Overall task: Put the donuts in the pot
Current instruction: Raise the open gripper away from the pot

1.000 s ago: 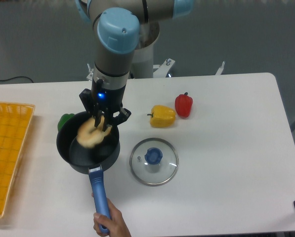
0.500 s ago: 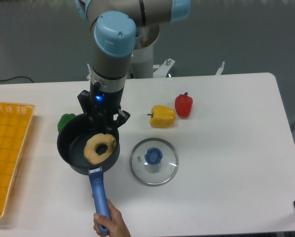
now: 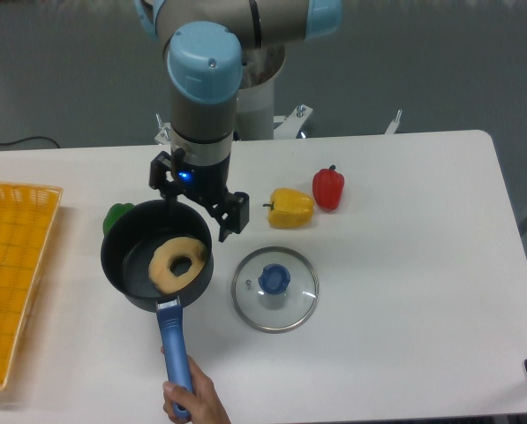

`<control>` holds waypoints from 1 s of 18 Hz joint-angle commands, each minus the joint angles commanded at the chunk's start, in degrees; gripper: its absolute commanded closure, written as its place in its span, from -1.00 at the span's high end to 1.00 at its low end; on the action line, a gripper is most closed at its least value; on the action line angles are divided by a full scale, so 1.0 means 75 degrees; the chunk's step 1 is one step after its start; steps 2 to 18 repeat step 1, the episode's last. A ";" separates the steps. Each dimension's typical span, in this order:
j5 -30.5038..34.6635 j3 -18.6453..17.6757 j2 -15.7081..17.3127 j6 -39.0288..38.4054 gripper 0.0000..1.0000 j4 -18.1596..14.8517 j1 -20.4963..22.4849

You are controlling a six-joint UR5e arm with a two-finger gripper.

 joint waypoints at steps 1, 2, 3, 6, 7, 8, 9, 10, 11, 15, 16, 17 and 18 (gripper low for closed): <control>-0.0012 0.0000 0.0023 0.0151 1.00 -0.0035 0.0164; -0.0012 0.0000 0.0023 0.0151 1.00 -0.0035 0.0164; -0.0012 0.0000 0.0023 0.0151 1.00 -0.0035 0.0164; -0.0012 0.0000 0.0023 0.0151 1.00 -0.0035 0.0164; -0.0012 0.0000 0.0023 0.0151 1.00 -0.0035 0.0164; -0.0012 0.0000 0.0023 0.0151 1.00 -0.0035 0.0164; -0.0012 0.0000 0.0023 0.0151 1.00 -0.0035 0.0164; -0.0012 0.0000 0.0023 0.0151 1.00 -0.0035 0.0164; -0.0012 0.0000 0.0023 0.0151 1.00 -0.0035 0.0164; -0.0012 0.0000 0.0023 0.0151 1.00 -0.0035 0.0164; -0.0012 0.0000 0.0023 0.0151 1.00 -0.0035 0.0164; -0.0012 0.0000 0.0023 0.0151 1.00 -0.0035 0.0164; -0.0012 0.0000 0.0023 0.0151 1.00 -0.0035 0.0164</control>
